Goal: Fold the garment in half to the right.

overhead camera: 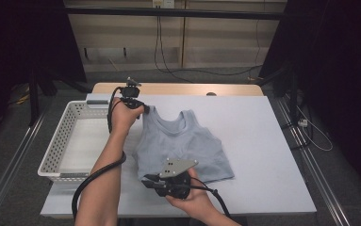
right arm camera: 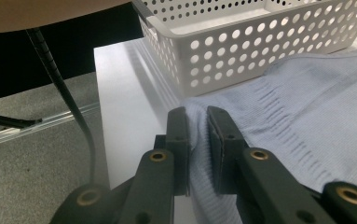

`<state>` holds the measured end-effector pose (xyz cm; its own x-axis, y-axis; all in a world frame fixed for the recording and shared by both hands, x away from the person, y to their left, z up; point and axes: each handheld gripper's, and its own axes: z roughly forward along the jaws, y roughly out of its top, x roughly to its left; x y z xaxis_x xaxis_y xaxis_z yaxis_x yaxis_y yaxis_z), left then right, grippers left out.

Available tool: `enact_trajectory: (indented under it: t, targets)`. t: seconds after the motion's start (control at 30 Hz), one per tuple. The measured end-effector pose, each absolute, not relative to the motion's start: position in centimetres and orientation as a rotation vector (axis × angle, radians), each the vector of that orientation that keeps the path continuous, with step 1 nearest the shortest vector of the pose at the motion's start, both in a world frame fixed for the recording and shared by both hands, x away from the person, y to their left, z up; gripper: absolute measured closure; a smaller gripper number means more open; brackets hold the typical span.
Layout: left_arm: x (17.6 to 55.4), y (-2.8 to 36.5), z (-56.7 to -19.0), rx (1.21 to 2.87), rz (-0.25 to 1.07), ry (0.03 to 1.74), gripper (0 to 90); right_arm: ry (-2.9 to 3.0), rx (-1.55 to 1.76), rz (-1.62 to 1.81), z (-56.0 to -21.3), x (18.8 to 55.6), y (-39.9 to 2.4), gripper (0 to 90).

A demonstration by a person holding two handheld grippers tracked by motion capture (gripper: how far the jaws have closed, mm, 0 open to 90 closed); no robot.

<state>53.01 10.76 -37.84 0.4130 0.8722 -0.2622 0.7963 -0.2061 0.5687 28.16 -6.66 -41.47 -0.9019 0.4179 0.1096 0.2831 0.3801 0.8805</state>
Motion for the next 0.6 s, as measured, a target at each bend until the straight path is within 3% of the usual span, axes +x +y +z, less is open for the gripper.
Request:
enact_trajectory:
  t: [0.6]
  targets:
    - [52.7, 12.0, -37.5, 2.013, 0.173, 1.435, 84.8, 2.504, 0.614, 1.573, -41.3, 28.2, -6.0, 80.2]
